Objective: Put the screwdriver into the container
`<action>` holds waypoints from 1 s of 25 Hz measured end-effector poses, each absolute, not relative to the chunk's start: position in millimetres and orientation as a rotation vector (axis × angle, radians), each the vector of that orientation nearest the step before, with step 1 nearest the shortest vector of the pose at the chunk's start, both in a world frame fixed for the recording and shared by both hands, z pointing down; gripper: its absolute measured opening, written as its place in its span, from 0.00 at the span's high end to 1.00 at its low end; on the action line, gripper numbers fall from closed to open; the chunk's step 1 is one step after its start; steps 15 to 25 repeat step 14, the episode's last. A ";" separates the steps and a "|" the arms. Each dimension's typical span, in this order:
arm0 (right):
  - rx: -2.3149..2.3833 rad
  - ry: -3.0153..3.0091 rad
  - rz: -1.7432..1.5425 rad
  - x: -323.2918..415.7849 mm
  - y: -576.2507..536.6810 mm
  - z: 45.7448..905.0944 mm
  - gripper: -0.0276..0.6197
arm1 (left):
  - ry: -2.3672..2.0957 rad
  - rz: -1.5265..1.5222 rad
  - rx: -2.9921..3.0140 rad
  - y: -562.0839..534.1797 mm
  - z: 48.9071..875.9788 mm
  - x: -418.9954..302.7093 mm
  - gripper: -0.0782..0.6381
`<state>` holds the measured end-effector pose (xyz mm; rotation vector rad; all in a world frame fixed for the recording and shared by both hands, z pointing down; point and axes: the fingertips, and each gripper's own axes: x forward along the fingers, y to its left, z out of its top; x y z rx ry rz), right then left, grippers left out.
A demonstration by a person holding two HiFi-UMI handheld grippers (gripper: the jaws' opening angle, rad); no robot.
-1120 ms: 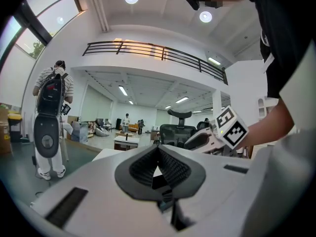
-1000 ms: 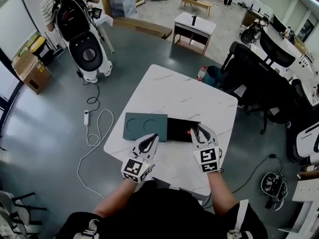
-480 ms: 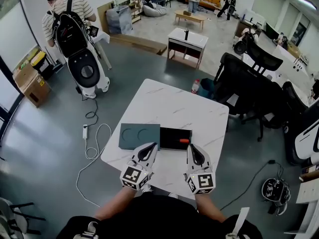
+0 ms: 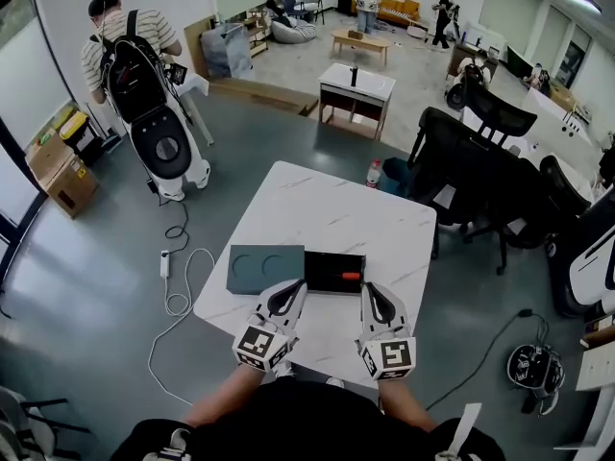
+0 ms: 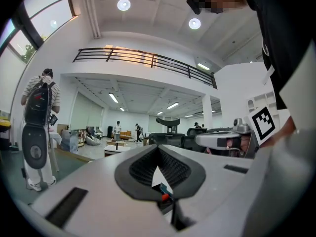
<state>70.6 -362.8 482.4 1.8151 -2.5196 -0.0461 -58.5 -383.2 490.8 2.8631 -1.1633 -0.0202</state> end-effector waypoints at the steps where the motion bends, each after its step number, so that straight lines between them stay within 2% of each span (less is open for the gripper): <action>1: 1.816 -2.517 -0.046 71.6 -362.4 482.2 0.92 | -1.162 -0.019 2.862 -383.0 491.0 -58.5 0.88; 25: 1.769 -2.455 -0.067 62.2 -366.2 488.4 0.92 | -1.156 -0.025 2.864 -383.1 493.5 -60.7 0.88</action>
